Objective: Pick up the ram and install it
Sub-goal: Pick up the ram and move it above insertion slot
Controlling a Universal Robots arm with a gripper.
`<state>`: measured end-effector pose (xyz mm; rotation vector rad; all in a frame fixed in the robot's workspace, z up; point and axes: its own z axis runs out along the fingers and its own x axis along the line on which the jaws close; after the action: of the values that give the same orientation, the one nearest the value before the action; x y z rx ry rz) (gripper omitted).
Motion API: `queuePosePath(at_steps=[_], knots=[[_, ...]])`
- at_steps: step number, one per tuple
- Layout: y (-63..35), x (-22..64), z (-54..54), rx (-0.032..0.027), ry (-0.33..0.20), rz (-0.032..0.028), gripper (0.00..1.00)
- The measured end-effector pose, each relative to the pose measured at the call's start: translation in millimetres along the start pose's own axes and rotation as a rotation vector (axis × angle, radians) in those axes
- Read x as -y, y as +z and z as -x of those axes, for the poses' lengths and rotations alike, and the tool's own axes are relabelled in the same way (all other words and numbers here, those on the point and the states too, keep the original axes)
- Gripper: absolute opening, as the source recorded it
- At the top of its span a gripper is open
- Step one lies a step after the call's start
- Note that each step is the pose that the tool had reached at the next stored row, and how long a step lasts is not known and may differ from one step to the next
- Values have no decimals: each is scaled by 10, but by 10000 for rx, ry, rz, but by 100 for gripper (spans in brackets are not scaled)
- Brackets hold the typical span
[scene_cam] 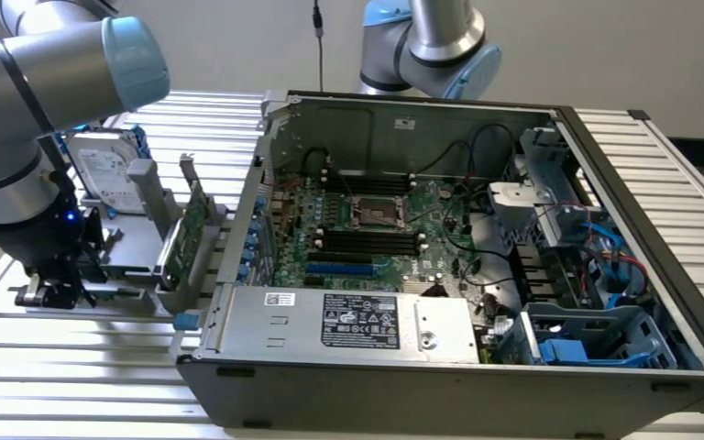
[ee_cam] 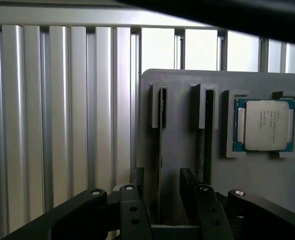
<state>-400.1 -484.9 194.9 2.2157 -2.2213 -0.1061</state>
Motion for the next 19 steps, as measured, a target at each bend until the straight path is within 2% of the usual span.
queuePosePath(at_steps=[4, 5, 6, 8, 9, 10, 19], knots=[[-2, 10, -1, 0, 0, 2, 40], [-2, 13, -1, 1, -1, 2, 34], [-2, 16, -1, 1, 0, 3, 34], [-2, 21, -1, 0, 0, 3, 21], [-2, 22, -2, 2, -1, 3, 21], [-2, 25, -2, 3, -3, 2, 15], [-4, 41, -2, 1, -5, 3, 14]])
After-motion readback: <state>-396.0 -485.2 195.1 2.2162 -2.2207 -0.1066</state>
